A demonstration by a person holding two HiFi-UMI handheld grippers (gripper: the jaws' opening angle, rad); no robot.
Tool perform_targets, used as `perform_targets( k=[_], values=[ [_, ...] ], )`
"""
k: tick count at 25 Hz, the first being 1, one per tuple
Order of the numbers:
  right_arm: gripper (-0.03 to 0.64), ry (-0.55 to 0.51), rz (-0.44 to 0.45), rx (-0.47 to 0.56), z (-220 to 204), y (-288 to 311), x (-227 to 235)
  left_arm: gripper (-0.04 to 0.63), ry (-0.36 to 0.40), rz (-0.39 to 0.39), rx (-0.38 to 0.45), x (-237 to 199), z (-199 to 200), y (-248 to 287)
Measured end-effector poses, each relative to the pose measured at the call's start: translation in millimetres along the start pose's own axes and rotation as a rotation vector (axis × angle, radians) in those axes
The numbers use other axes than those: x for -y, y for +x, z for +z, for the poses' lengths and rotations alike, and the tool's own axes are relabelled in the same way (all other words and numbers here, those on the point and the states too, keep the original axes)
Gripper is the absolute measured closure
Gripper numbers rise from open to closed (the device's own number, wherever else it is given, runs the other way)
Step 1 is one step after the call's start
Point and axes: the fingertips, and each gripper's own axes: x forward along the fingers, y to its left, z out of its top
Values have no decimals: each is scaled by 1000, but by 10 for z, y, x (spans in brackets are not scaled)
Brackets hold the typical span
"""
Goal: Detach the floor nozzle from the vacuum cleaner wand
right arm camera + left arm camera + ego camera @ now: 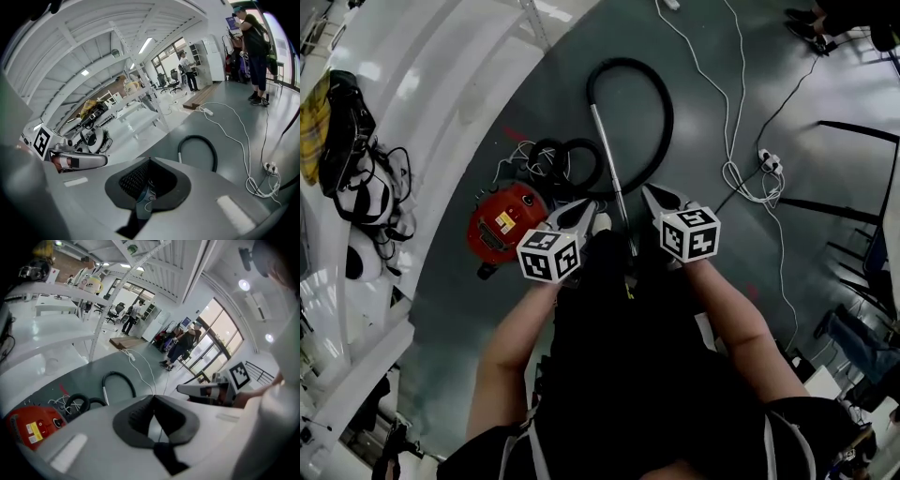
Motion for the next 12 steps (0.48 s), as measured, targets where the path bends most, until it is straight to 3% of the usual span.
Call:
perform_targets(
  k=[7, 12],
  values=[
    [623, -20, 22, -26, 273, 141, 496, 586, -87, 87, 58, -41, 215, 382],
    [623, -147, 105, -83, 545, 203, 861, 586, -122, 126, 83, 101, 385, 910]
  ],
)
